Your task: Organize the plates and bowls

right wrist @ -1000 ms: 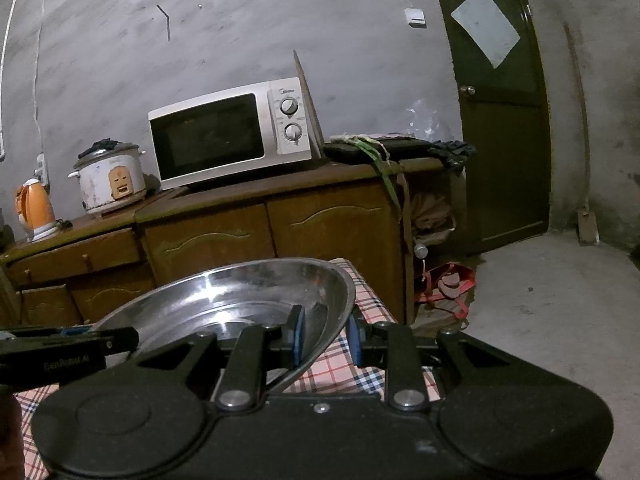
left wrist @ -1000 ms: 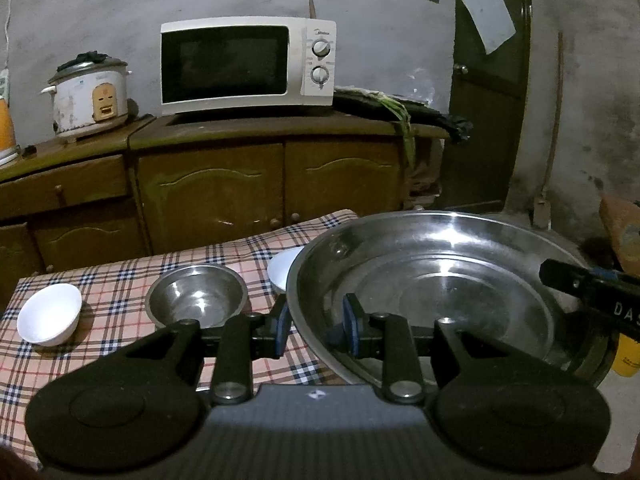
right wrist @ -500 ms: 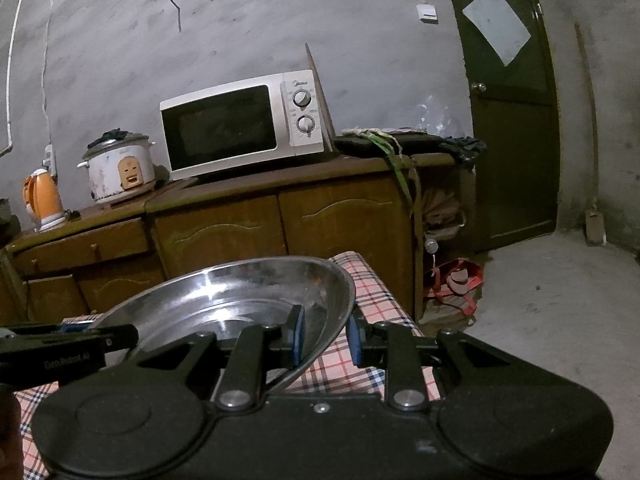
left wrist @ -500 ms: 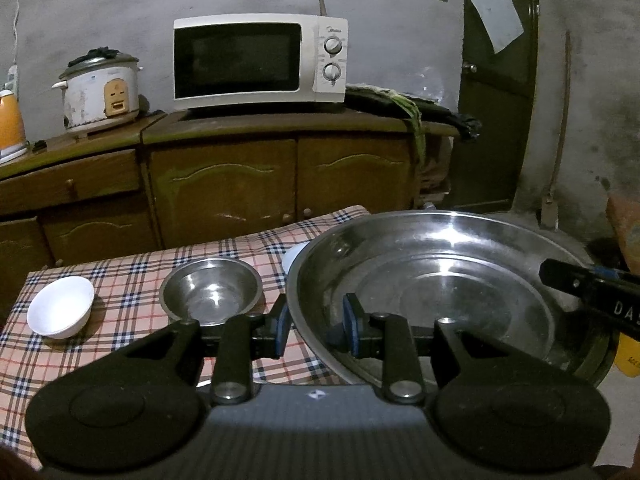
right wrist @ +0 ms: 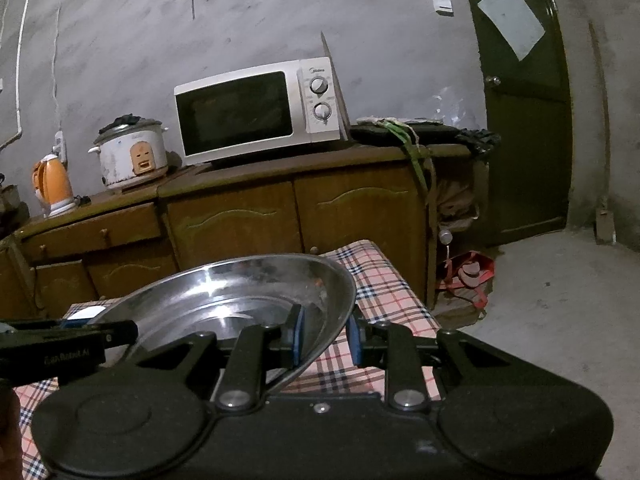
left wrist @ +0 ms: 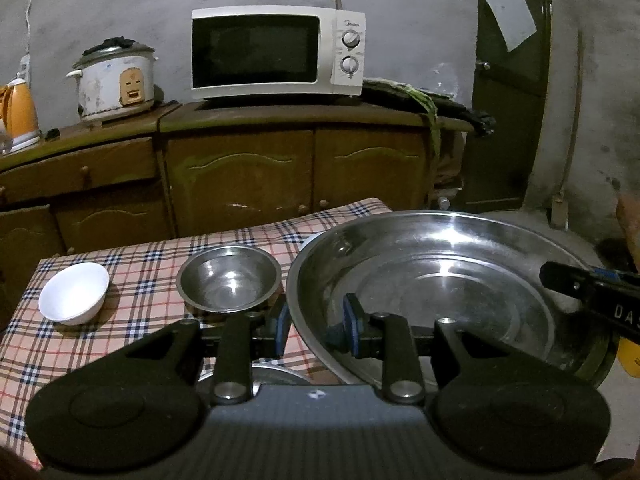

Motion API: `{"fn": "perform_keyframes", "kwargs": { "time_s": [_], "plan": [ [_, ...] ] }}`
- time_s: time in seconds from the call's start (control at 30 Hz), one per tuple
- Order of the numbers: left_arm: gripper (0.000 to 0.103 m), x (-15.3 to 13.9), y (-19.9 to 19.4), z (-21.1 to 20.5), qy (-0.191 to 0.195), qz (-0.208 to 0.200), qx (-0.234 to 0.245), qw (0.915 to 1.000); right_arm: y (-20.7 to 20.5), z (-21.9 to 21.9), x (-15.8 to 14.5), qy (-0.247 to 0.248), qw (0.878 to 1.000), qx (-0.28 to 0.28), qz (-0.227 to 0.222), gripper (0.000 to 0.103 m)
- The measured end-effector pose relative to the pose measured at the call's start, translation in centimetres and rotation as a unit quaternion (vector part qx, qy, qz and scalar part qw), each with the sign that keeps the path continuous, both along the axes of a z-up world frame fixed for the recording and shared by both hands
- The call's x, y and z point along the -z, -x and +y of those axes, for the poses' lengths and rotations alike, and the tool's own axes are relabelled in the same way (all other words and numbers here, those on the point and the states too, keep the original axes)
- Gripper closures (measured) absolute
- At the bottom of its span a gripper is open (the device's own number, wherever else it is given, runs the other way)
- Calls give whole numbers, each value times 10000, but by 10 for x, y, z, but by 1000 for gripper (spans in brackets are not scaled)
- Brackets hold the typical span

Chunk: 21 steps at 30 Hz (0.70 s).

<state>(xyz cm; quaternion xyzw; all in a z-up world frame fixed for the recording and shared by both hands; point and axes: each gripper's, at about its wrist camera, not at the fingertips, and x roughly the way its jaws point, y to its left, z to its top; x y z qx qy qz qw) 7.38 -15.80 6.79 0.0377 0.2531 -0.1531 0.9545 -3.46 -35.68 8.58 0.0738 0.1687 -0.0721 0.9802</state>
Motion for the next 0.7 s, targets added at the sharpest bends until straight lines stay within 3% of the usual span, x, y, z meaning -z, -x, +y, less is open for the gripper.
{"fn": "perform_keyframes", "kwargs": {
  "time_s": [0.7],
  "plan": [
    [74,12,-1,19,-141,143,-204,9996,-10,21,14,32,9992,-290,279,73]
  ]
}}
